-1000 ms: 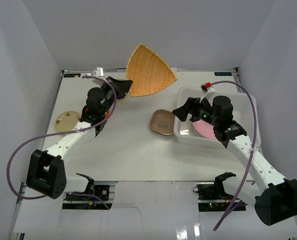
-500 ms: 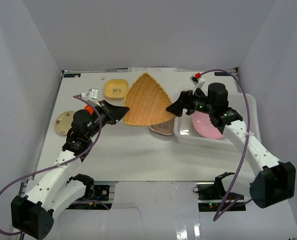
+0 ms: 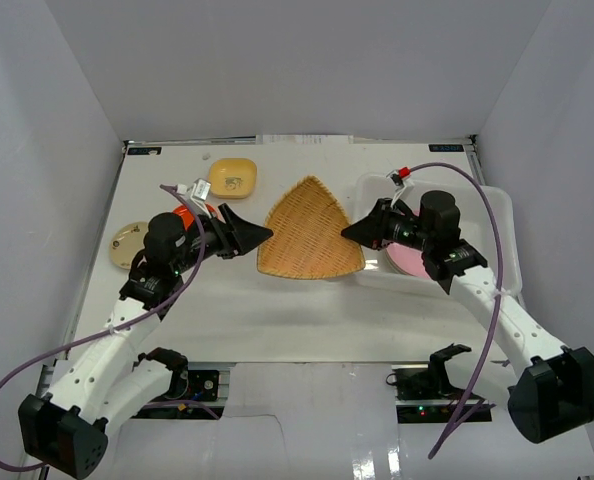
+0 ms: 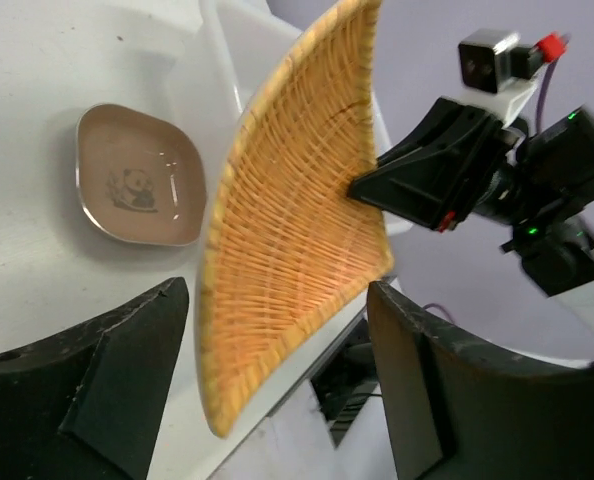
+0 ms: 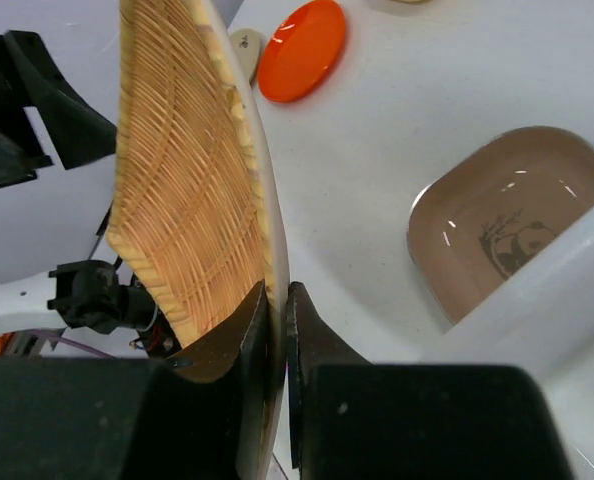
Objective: Place the plates into the plastic bin on the countertop
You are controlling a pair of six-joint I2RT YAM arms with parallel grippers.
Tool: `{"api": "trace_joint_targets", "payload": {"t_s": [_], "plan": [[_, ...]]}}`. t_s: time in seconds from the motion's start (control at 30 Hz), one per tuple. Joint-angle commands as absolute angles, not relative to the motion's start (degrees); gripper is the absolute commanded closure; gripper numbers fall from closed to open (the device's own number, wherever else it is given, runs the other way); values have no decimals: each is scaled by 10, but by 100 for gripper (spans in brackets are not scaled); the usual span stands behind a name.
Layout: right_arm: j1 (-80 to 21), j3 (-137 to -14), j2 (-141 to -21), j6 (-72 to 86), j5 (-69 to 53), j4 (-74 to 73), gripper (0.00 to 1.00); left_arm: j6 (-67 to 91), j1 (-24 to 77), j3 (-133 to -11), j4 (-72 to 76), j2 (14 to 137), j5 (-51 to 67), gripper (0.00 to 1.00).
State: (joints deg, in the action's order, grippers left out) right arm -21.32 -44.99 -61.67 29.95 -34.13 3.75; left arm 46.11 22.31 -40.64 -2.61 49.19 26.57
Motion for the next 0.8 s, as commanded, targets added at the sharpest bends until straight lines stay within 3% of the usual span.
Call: {"api": "trace_joint_targets", "payload": {"t_s": [0.0,0.13,0.3,0.4,0.7,0.77], "plan": [[-193,-449,-570,327,-283,69,92,406,221,-466,-109,453,267,15],[-90,-425,-531,358,-269,38,92,351,221,-500,-202,418,234,4],[109,-361,-475,381,-315,7,92,266,221,-486,-304,335,160,2],[178,-329,-454,375,-323,-23,92,249,221,-441,-321,296,123,2],[238,-281,-471,358,-251,-45,92,266,245,-378,-287,258,120,2],[238,-276,-474,354,-230,-48,76,269,250,-375,-287,251,109,2]]}}
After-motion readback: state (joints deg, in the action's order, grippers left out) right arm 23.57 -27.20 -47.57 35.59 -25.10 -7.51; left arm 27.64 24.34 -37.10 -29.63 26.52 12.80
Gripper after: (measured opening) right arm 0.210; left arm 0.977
